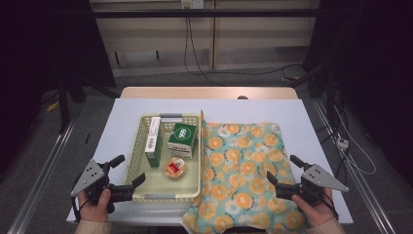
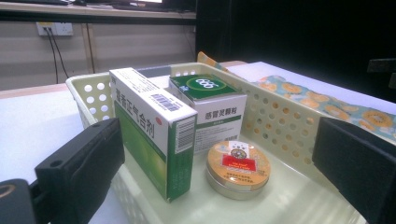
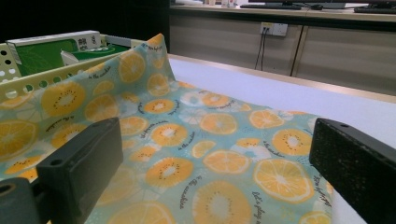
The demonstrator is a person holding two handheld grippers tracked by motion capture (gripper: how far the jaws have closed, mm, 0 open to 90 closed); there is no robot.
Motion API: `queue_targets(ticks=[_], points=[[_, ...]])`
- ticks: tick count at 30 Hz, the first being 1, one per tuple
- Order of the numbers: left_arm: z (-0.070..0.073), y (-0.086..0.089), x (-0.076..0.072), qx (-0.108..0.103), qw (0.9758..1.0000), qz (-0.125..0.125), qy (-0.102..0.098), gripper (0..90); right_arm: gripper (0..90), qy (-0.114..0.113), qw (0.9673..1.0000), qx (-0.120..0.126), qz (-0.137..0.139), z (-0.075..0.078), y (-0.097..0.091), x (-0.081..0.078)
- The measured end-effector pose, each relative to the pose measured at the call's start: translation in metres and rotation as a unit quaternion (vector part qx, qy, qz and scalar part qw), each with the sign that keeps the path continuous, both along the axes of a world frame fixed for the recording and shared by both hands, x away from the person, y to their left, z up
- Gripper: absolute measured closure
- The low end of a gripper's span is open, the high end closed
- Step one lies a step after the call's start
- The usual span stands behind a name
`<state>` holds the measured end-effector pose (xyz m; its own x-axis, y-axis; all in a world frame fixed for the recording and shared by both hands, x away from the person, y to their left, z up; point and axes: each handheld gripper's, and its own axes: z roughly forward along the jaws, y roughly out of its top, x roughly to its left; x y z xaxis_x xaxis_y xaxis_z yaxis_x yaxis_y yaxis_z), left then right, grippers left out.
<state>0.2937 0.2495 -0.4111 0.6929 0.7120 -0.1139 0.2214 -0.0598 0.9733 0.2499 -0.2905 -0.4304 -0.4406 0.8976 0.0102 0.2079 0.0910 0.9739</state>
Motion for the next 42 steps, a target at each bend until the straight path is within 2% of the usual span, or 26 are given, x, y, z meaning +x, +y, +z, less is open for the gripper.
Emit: queue_targets(ticks=[5, 15, 20, 22, 23, 25, 31, 34, 35, 36, 37, 38, 39, 41, 42], points=[[0.001, 0.000, 0.000, 0.002, 1.0000, -0.001, -0.001, 2.2, 2.6, -0.001, 1.0000, 0.000, 0.002, 0.001, -0.001, 0.001], [0.000, -0.001, 0.000, 0.005, 1.0000, -0.001, -0.001, 2.1, 2.7, 0.016, 0.9999, -0.002, 0.007, 0.005, -0.003, 0.005], [0.000, 0.000, 0.000, 0.006, 1.0000, 0.002, 0.000, 2.2, 2.6, 0.044, 0.9986, -0.027, 0.006, 0.008, -0.002, 0.017], [-0.001, 0.000, 0.000, 0.007, 1.0000, 0.001, 0.001, 2.2, 2.6, 0.047, 0.9984, -0.032, 0.003, 0.009, -0.003, 0.020], [0.000, -0.001, 0.000, 0.008, 1.0000, -0.002, -0.001, 2.1, 2.9, 0.055, 0.9978, -0.037, -0.002, 0.011, -0.006, 0.026], [0.000, 0.000, -0.001, 0.012, 0.9999, -0.002, -0.004, 2.2, 3.6, 0.057, 0.9976, -0.041, -0.003, 0.011, -0.008, 0.030], [0.001, 0.001, -0.002, 0.005, 1.0000, 0.004, -0.002, 2.2, 8.0, 0.079, 0.9954, -0.053, -0.009, 0.017, -0.016, 0.059], [0.001, 0.000, -0.002, 0.006, 1.0000, 0.003, -0.004, 2.2, 11.3, 0.102, 0.9933, -0.051, -0.018, 0.017, -0.021, 0.077], [0.001, 0.000, -0.002, 0.006, 1.0000, 0.002, -0.005, 2.2, 11.2, 0.119, 0.9911, -0.052, -0.029, 0.014, -0.025, 0.089], [0.001, 0.000, -0.002, 0.008, 1.0000, 0.000, -0.006, 2.2, 11.2, 0.119, 0.9911, -0.052, -0.029, 0.014, -0.025, 0.089], [0.001, 0.000, -0.002, 0.007, 1.0000, 0.001, -0.005, 2.2, 12.2, 0.132, 0.9888, -0.057, -0.040, 0.011, -0.028, 0.100], [0.001, 0.000, -0.002, 0.007, 1.0000, 0.002, -0.006, 2.2, 12.2, 0.132, 0.9888, -0.057, -0.040, 0.011, -0.028, 0.100], [0.001, 0.000, -0.002, 0.006, 1.0000, 0.003, -0.005, 2.2, 12.2, 0.142, 0.9864, -0.063, -0.052, 0.006, -0.031, 0.109], [0.001, 0.001, -0.002, 0.006, 1.0000, 0.003, -0.005, 2.2, 12.4, 0.148, 0.9853, -0.063, -0.057, 0.004, -0.033, 0.114], [0.001, 0.001, -0.002, 0.005, 1.0000, 0.004, -0.005, 2.3, 13.1, 0.156, 0.9830, -0.071, -0.066, -0.001, -0.036, 0.122]])
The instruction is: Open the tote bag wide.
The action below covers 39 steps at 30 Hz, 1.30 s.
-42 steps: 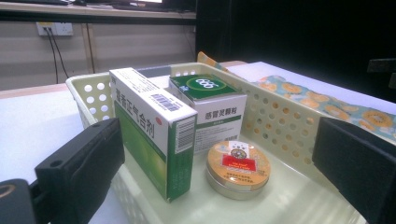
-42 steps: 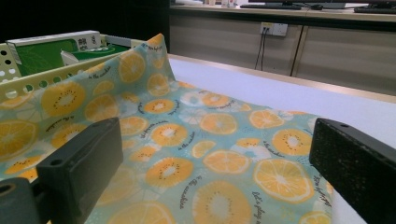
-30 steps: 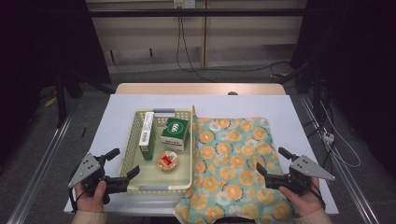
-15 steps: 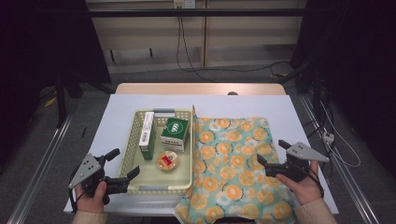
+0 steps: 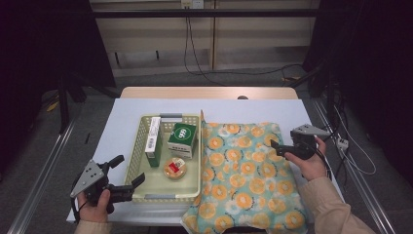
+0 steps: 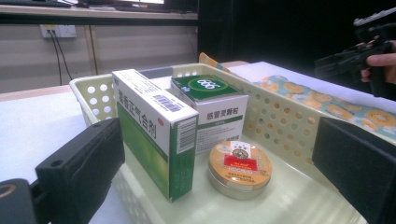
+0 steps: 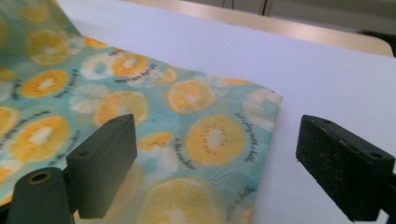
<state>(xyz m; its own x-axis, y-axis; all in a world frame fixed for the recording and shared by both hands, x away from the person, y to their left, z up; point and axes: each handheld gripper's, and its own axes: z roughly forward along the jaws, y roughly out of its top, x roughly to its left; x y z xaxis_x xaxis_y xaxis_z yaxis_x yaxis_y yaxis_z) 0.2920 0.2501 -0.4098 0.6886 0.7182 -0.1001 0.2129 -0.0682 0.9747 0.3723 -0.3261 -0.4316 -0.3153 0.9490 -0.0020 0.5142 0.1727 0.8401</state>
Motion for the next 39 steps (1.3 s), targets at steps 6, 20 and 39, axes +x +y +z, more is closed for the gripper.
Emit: queue_targets(ticks=[6, 20, 39], points=[[0.001, 0.000, 0.000, -0.004, 1.0000, 0.000, -0.003, 2.2, 19.2, 0.033, 0.9994, 0.000, -0.014, -0.014, -0.003, 0.019], [0.002, 0.004, 0.000, -0.003, 1.0000, 0.007, -0.004, 2.2, 34.3, 0.079, 0.9962, -0.026, -0.027, -0.032, -0.001, 0.049], [0.003, -0.002, 0.000, 0.006, 1.0000, 0.001, -0.006, 2.3, 85.5, 0.086, 0.9960, 0.012, -0.020, -0.031, -0.006, 0.048]])
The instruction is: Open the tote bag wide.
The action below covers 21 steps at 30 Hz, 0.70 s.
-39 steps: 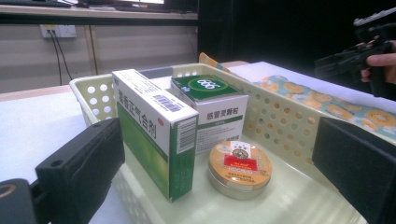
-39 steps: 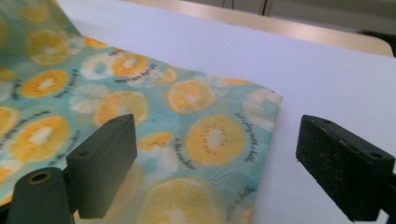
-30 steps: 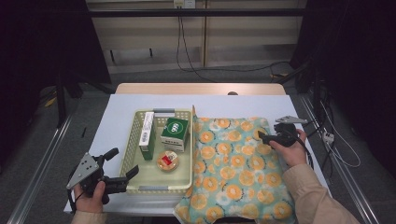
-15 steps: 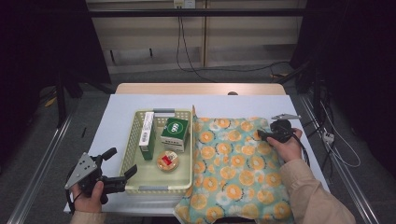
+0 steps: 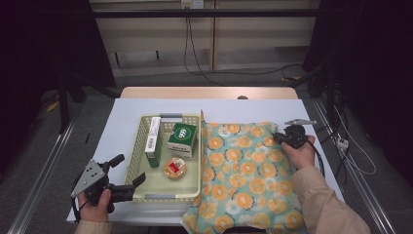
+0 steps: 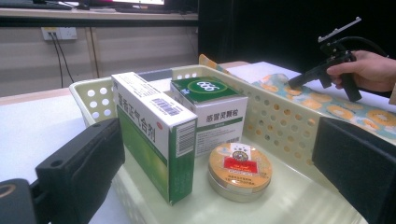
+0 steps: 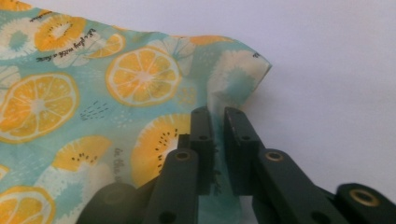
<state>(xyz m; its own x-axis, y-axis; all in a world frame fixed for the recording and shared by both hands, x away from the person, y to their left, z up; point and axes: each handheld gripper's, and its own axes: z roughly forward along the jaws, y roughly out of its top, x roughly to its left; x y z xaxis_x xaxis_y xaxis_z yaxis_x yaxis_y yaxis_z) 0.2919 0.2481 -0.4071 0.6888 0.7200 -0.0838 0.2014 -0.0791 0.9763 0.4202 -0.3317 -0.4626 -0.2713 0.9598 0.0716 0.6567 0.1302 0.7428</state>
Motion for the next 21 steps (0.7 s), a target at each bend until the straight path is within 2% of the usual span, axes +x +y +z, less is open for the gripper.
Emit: queue_targets(ticks=[2, 4, 8, 15, 21], points=[[0.000, 0.000, 0.000, -0.003, 1.0000, 0.000, 0.000, 2.3, 88.4, -0.009, 0.9999, 0.002, 0.005, 0.000, 0.000, 0.001], [0.000, 0.000, 0.000, -0.003, 1.0000, 0.001, -0.001, 2.3, 89.7, -0.018, 0.9998, 0.010, -0.007, 0.003, -0.003, 0.002], [0.000, 0.000, 0.000, -0.001, 1.0000, 0.001, -0.001, 2.3, 90.0, -0.022, 0.9996, 0.003, -0.016, 0.006, -0.011, 0.005], [0.000, -0.001, 0.000, 0.000, 1.0000, 0.001, 0.001, 2.3, 90.0, -0.029, 0.9986, -0.002, -0.044, 0.015, -0.036, 0.013], [0.000, -0.002, 0.000, 0.003, 1.0000, 0.003, -0.001, 2.3, 90.0, -0.030, 0.9964, -0.003, -0.079, 0.011, -0.061, 0.019]])
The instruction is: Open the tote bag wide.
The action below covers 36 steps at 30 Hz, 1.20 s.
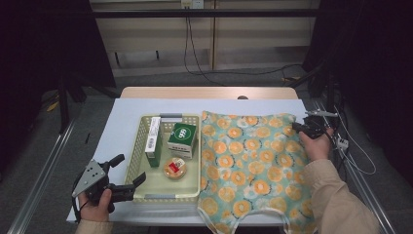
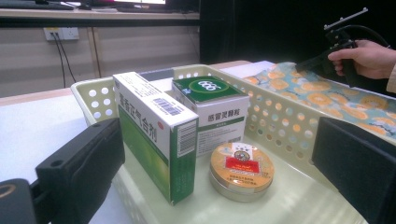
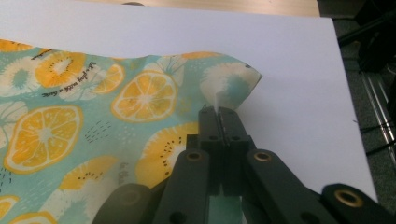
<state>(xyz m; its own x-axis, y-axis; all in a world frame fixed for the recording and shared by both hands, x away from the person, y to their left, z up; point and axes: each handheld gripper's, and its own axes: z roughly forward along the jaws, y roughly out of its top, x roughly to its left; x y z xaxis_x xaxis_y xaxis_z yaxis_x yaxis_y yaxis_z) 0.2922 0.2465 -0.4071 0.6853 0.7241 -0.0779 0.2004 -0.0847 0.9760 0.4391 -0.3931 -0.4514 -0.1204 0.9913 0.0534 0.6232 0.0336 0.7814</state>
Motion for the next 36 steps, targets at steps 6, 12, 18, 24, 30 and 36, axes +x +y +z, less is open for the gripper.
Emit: queue_targets(ticks=[6, 12, 18, 24, 30, 36], points=[[0.000, 0.001, 0.000, 0.001, 1.0000, 0.003, -0.001, 2.4, 90.0, -0.002, 0.9997, -0.002, -0.025, -0.003, -0.018, -0.001], [0.001, 0.001, 0.000, 0.004, 1.0000, 0.002, -0.003, 2.3, 65.8, -0.015, 0.9996, 0.002, -0.023, 0.004, -0.025, -0.008], [0.001, 0.000, 0.000, 0.000, 1.0000, 0.001, -0.001, 2.4, 36.5, -0.023, 0.9995, -0.014, 0.018, 0.022, -0.008, -0.020], [0.001, -0.001, 0.000, 0.002, 1.0000, 0.000, -0.002, 2.3, 27.3, -0.043, 0.9948, 0.005, 0.092, 0.039, 0.023, -0.045], [0.001, 0.001, 0.000, 0.000, 1.0000, 0.003, -0.003, 2.3, 20.9, -0.048, 0.9854, 0.012, 0.163, 0.043, 0.055, -0.077], [0.001, -0.001, 0.000, 0.001, 1.0000, 0.000, -0.002, 2.3, 17.8, -0.042, 0.9754, 0.012, 0.216, 0.041, 0.080, -0.101]])
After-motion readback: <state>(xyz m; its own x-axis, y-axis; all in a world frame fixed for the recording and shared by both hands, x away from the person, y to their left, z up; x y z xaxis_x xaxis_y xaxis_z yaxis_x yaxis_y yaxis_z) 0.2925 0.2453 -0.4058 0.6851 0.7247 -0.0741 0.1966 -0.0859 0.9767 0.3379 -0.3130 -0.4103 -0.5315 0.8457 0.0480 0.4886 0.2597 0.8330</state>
